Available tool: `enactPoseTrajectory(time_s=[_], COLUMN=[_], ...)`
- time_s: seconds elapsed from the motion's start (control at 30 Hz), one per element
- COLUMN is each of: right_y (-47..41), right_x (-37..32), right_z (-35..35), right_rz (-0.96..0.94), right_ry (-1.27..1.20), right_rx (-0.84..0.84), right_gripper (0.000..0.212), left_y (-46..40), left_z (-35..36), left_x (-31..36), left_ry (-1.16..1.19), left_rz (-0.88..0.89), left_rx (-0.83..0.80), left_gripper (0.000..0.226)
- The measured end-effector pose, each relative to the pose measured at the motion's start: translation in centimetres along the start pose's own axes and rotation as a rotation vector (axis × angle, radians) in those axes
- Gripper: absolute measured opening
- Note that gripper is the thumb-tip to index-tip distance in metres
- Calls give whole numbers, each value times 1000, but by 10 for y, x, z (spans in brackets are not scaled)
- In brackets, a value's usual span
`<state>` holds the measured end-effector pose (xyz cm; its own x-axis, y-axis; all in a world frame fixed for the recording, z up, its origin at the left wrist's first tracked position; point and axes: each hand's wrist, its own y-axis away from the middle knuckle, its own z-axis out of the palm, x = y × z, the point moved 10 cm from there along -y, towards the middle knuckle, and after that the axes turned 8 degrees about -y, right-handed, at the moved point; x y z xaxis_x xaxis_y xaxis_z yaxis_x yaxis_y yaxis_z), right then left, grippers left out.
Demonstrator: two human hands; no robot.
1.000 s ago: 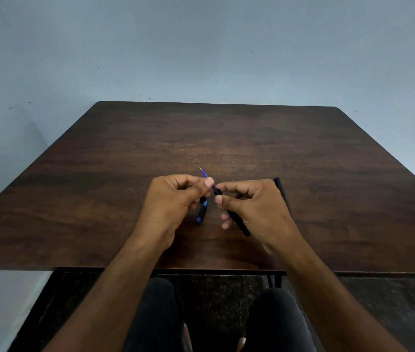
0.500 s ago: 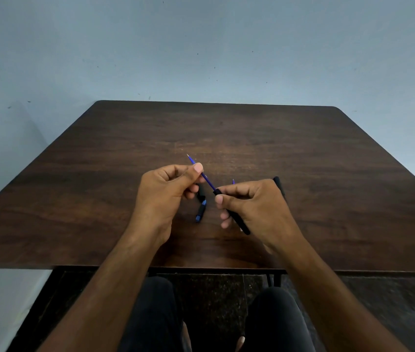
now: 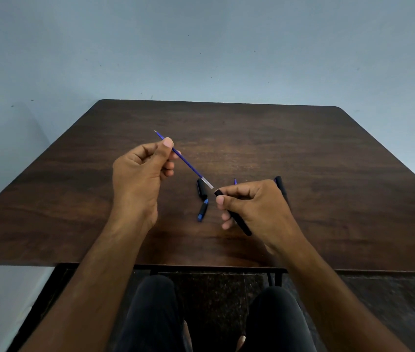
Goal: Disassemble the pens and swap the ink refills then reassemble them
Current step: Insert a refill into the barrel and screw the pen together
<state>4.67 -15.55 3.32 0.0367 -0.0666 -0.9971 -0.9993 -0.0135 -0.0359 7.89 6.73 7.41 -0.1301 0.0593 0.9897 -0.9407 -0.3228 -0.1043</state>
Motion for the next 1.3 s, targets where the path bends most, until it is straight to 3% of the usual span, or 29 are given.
enactPoseTrajectory(time_s=[0.43,0.77,1.3], right_y=[-4,-7,-5], right_x=[-1,2,2], right_z=[14,31,35], right_rz=[-1,27,61], right_ry=[-60,-74,-55], right_rx=[-11,-35,-54], right_gripper=[12,3,9], left_y=[-19,-26,-34], left_z=[-39,-73,-72], left_x=[2,-22,-40], left_ry=[-307,-947,-1049], left_rz=[-45,-58,-42], left_rx=[-48,83,92], left_gripper=[21,21,31])
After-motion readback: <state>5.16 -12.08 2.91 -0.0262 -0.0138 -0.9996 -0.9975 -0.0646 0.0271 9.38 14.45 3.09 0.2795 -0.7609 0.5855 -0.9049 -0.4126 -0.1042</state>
